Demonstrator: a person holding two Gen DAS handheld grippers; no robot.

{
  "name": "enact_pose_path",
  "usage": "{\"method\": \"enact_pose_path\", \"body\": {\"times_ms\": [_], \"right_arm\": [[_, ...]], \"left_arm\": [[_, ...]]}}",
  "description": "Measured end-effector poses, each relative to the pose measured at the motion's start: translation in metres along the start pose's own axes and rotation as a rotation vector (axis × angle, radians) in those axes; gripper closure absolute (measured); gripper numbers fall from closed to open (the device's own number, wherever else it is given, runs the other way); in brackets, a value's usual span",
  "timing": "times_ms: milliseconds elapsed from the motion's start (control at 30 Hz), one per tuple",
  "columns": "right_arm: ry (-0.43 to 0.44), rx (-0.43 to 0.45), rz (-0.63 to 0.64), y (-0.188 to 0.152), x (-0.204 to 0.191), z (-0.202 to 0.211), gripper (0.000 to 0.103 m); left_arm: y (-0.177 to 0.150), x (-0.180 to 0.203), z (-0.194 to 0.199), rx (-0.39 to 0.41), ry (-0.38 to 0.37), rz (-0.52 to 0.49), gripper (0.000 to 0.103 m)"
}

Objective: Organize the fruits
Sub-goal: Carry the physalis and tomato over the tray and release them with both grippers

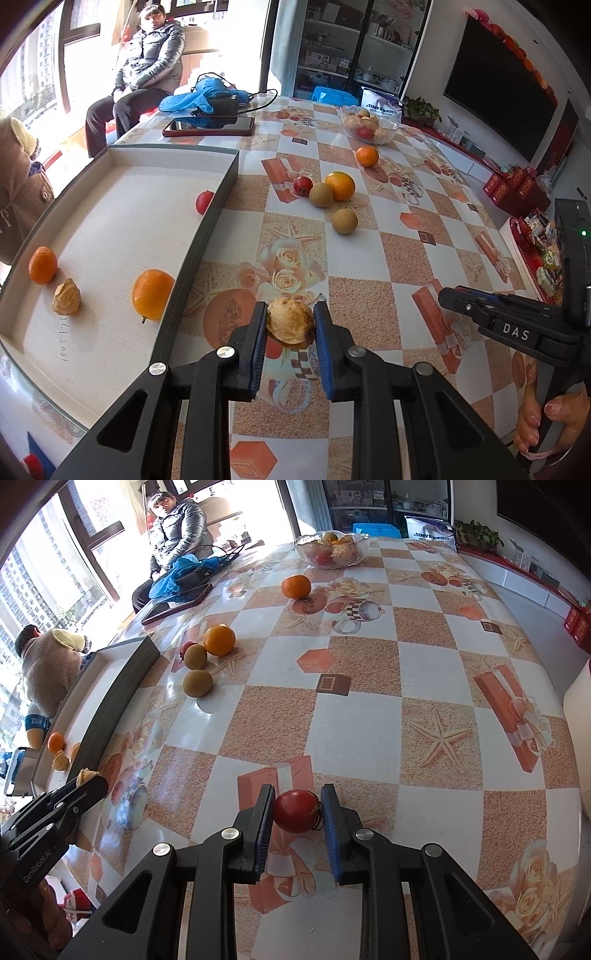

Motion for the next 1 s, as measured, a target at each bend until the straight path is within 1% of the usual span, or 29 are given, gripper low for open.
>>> {"method": "enact_pose_path", "body": {"times_ms": [167,300,433,600,667,800,1000], "right_arm": [[0.042,-0.008,0.042,0.015,-0.033,-0.002,0.076],[0.093,-0.022,0.089,0.031,-0.071,-0.006,0.076],[0.134,-0.030,0.157,0.047,-0.115,-0.012,0.076],[0.197,-0.062,0.225,0.064,-0.169,-0.029,0.076],[0.221,-0.078,0.239,0.069,-0.189,-0.037,0.076],[0.272,-0.118,0.232,0.075,-0.218,-0.057,0.076],[0.283,-0.161,0.260,0.070,-0.244,-0.079,0.076]], "left_arm": [[0.017,-0.026,0.013,0.023,0.024,0.026,0.076],[0.033,-0.060,0.020,0.039,0.084,0.055,0.076],[0.045,-0.103,0.023,0.045,0.135,0.126,0.076],[0.046,-0.145,0.013,0.016,0.196,0.190,0.076],[0.044,-0.154,0.008,0.001,0.207,0.203,0.076],[0.037,-0.162,-0.002,-0.017,0.241,0.195,0.076],[0.030,-0.170,-0.011,-0.035,0.248,0.197,0.076]]}}
Point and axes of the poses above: each gripper's, at about its wrist camera, not at the fingertips, and z roughly against the way its jaws point, x to its right, y to its top, the point moved 7 cm from there along -z, roughly the way its jaws point, and after that the axes turned 6 degrees about y, right-handed, at the moved point
